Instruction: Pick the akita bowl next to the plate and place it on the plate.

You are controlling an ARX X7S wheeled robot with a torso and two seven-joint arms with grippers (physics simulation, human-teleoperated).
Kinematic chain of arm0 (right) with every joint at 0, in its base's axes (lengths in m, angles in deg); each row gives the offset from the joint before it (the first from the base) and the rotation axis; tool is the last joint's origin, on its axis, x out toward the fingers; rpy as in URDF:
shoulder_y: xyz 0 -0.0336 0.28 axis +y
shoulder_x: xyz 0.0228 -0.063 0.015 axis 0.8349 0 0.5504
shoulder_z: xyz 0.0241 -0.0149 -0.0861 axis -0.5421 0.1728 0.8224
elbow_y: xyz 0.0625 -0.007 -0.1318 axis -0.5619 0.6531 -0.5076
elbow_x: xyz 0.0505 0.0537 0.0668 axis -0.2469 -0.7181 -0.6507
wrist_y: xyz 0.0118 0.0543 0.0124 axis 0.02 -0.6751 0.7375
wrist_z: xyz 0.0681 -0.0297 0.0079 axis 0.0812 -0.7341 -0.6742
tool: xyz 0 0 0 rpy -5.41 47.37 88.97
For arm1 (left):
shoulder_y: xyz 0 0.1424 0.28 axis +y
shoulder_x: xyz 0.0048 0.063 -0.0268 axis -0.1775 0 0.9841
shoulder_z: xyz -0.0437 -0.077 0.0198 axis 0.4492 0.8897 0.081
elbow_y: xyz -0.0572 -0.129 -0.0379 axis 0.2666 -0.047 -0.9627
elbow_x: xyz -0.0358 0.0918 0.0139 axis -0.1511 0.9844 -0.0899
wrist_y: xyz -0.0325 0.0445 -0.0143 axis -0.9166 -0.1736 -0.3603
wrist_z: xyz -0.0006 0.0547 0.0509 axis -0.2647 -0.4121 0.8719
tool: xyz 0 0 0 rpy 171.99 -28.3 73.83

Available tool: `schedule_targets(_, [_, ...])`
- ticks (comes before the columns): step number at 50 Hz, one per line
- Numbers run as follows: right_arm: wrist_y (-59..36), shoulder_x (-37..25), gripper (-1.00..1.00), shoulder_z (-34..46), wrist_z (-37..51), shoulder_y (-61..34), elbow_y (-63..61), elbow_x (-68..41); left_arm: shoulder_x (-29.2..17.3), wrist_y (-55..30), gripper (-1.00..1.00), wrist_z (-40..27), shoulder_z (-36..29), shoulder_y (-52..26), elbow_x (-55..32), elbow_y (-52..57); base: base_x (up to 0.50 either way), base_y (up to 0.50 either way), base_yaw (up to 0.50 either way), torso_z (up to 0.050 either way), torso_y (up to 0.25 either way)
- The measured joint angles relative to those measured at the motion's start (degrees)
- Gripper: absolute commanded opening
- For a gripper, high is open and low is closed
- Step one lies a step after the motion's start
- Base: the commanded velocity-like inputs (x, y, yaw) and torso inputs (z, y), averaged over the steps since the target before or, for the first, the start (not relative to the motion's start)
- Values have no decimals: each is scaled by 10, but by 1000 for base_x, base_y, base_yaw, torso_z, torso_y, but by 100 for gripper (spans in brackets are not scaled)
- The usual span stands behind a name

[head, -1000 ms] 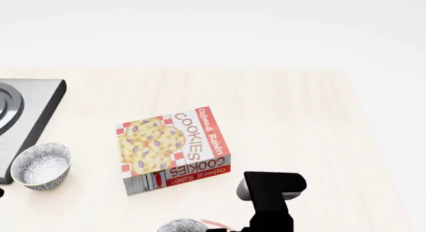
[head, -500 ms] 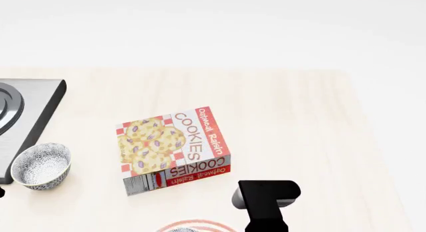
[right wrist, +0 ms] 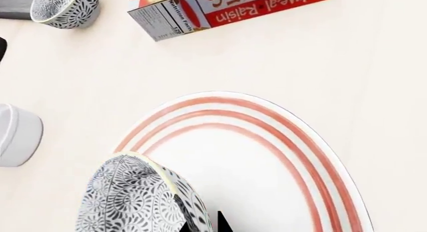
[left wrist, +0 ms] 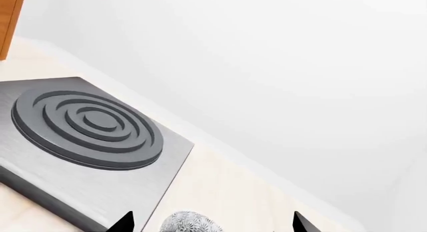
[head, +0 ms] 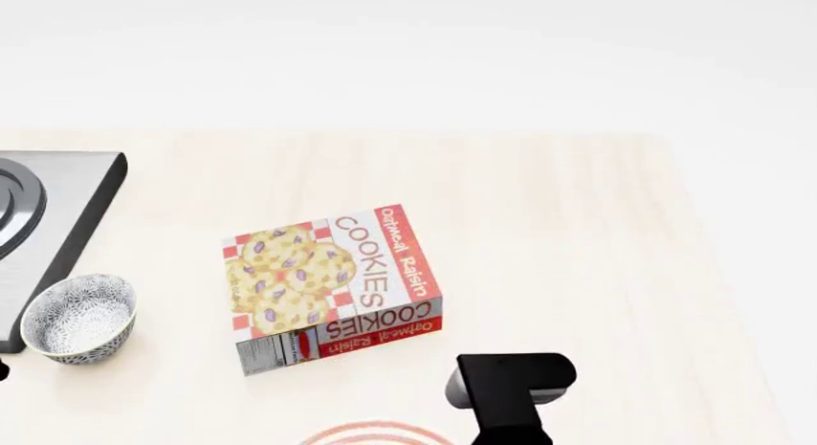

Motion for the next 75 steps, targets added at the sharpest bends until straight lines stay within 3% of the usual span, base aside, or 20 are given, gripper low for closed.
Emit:
schedule_targets(12, [8,-4,-100,10,-5,0,2,9,-1,0,100,-2,-1,1,-1,2,0,0,0,0,0])
schedule_targets(13, [9,-4,100,11,-6,0,2,10,-1,0,100,-2,-1,1,-2,2,0,0,0,0,0])
schedule_targets(33, [17,-14,100,19,-11,-7,-18,5,-4,-2,100,-7,-2,1,-6,6,0,0,0,0,0])
schedule_targets(75, [35,-68,100,-48,87,-43,-162,-74,-4,9,100,-1,-7,-1,-5,-9,0,0,0,0,0])
